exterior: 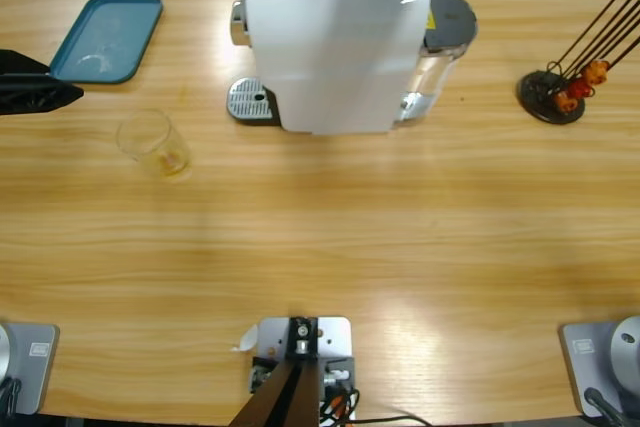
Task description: Pour coffee
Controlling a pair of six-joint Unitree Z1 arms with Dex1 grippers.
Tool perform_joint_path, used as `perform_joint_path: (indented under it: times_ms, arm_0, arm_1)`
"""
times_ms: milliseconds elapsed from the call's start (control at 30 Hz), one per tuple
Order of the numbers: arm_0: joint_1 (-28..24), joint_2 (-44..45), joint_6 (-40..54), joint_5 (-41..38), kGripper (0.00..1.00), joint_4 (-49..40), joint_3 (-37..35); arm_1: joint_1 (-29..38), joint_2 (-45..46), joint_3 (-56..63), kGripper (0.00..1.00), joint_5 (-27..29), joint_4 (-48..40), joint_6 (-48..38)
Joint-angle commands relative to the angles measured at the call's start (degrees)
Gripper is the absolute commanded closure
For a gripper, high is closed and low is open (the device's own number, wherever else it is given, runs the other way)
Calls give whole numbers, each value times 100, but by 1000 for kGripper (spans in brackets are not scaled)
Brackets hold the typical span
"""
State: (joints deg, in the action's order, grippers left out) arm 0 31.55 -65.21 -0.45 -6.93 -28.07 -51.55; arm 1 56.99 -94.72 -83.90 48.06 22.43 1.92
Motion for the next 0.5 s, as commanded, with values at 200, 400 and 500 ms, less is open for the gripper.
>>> perform_joint_path:
  times_ms: [200,400,500]
  arm_0:
    - [53,-168,36,7,4,91,163]
    - [53,-177,36,7,4,91,163]
    - [53,-177,36,-2,6,91,163]
  arm_1:
    - [21,-797,-601,1000,590,295,335]
    - [257,-750,-583,1000,705,533,175]
    - [454,-750,-592,1000,817,605,57]
